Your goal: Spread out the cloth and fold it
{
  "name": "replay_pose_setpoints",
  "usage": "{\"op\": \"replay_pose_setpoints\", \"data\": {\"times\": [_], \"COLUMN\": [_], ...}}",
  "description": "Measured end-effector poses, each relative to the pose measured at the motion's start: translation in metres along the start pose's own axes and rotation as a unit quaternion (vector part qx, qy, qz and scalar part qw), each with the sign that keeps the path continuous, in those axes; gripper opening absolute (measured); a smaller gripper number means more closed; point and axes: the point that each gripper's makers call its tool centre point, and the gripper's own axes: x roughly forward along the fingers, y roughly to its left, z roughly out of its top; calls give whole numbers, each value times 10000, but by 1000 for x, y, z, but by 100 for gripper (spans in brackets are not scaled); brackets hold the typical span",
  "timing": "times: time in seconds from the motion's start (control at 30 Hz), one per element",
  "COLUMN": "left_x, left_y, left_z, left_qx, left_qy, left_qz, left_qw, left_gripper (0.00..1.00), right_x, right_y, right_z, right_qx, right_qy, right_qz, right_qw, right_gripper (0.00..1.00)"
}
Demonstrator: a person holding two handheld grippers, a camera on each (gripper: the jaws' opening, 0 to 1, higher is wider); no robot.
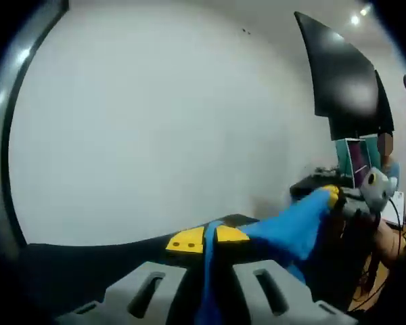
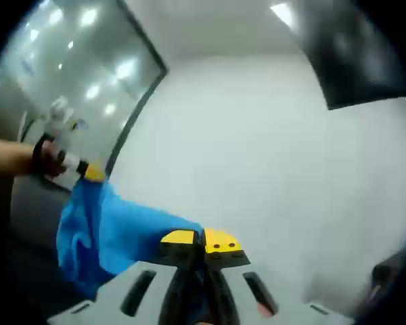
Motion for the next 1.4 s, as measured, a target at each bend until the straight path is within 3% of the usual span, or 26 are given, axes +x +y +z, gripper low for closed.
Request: {"op": "replay_pose_setpoints", "data": {"times": [0.13,0.23,0.47,0.6,0.73,0.77,0.83,0.93,1.13,1.27,1.4], "left_x": [-9,-17,-44,-57,-71,-76,-90,-112,-139,-149,-153], "left_y": [-7,-15,-23,-22,-25,-31,-42,-49,-42,-26,-11], "left_z": [11,29,71,91,111,118,136,167,213,243,272], "left_qx": [191,442,1001,931,873,615,621,1019,1220,1615,1868], "left_qy": [-79,-243,-689,-880,-1042,-1123,-1359,-1737,-1978,-1932,-1882], "left_qz": [-116,-152,-23,-9,-37,-139,-274,-141,50,441,800], "left_qw": [9997,9986,9926,9918,9907,9917,9884,9794,9726,9668,9609], "left_gripper": [0,0,0,0,0,0,0,0,0,0,0], "right_x": [9,14,21,21,14,13,5,-6,-19,-17,1], "right_y": [-4,-4,-2,2,5,5,9,17,33,55,68], "right_z": [36,62,105,125,137,138,147,174,213,226,222], "right_qx": [-205,-293,-578,-811,-693,-638,-549,-300,7,-50,13], "right_qy": [-103,-339,-550,-680,-823,-840,-900,-1312,-1752,-1921,-1903], "right_qz": [10,49,235,276,333,353,454,675,1006,1202,1352], "right_qw": [9997,9990,9965,9940,9936,9938,9934,9886,9794,9740,9724], "right_gripper": [0,0,0,0,0,0,0,0,0,0,0]}}
